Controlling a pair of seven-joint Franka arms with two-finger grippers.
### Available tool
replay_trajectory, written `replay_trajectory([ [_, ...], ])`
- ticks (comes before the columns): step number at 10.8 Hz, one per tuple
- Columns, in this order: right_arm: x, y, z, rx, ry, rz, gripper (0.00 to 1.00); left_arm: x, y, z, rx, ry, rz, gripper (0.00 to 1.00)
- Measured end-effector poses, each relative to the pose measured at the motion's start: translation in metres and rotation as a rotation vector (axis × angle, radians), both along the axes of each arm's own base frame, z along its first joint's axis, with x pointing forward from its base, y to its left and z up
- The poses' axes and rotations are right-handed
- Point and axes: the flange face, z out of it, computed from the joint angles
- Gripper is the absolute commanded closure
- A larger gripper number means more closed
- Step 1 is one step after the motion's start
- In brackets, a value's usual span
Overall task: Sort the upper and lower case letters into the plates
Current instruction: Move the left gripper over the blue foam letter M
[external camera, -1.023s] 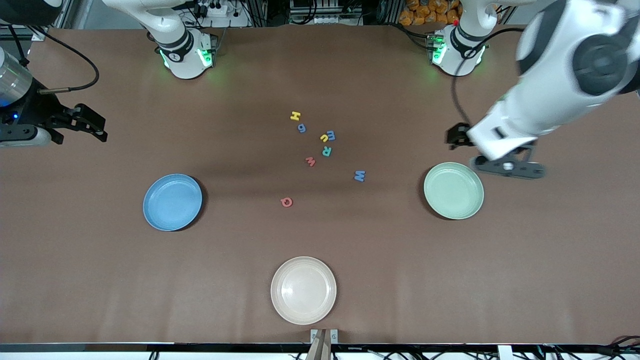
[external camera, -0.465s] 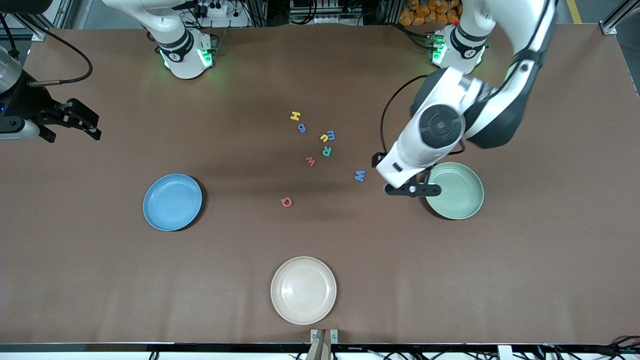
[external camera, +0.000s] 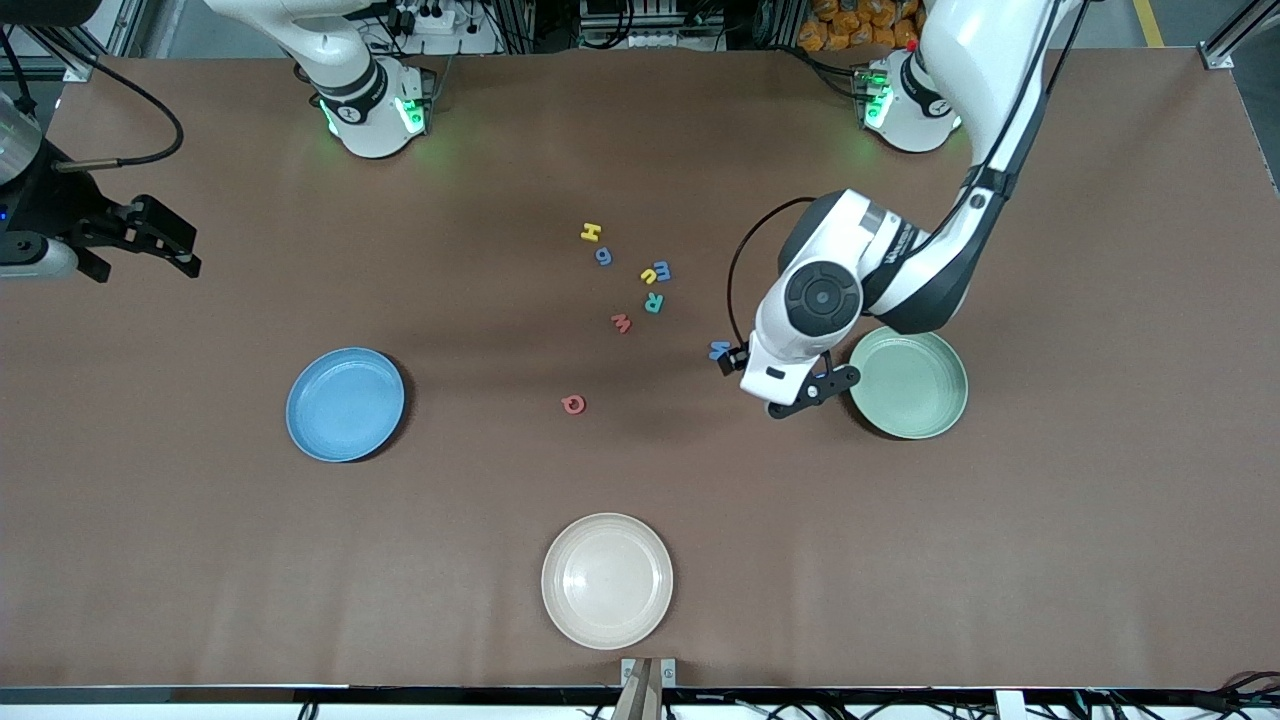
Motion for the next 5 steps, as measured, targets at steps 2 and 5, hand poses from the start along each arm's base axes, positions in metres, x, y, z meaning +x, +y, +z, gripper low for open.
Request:
replay_trajectory([
  [2,0.002,-0.004,-0.003,0.000,0.007,-0.006,0.00,-0.005,-0.009,-0.020,0.020,0.005,0.016,0.00],
  [5,0.002,-0.004,-0.005,-0.001,0.010,-0.004,0.00,-0.021,-0.037,-0.032,0.020,-0.064,-0.288,0.00],
])
